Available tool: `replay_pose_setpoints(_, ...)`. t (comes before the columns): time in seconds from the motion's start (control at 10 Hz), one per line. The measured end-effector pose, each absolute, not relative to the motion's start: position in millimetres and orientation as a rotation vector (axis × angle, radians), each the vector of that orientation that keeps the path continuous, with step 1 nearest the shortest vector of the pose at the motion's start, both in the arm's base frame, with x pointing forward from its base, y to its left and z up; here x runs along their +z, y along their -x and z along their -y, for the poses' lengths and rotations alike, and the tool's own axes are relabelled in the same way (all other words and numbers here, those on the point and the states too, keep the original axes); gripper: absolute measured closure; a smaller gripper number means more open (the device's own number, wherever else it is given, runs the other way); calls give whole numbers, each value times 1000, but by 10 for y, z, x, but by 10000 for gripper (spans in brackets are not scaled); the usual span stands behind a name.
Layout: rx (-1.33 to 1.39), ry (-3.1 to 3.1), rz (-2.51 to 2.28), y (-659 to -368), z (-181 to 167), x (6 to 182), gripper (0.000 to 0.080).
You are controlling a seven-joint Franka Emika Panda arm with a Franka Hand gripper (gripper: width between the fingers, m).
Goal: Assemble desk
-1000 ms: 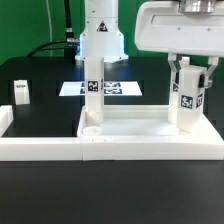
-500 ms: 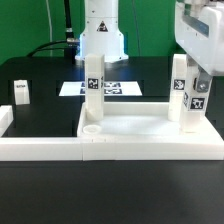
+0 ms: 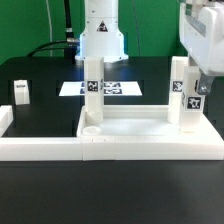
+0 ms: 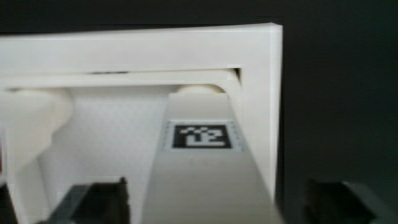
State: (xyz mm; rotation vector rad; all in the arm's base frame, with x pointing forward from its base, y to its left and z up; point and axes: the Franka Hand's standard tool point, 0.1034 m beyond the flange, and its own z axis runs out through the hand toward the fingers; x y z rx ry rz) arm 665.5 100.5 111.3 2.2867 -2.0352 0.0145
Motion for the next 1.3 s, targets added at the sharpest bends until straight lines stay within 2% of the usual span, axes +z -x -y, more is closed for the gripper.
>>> replay_pose_setpoints(0.1,42,-2389,1901,-6592,-1048,1118,225)
replay_pose_setpoints(0.2,92,-2545,1710,-6536,-1076,1101,164)
replay_pose_setpoints(0.3,76,-2603,1615,-6431,-1081,1090,164)
replay_pose_setpoints(0.6,77,-2767,1300,-6460,-1055,1085,151)
replay_pose_setpoints(0.9,230,-3024,463,-6668,-1040,1146,151)
replay_pose_setpoints(1.3,222,-3036,243,-6654,-1014,1142,151)
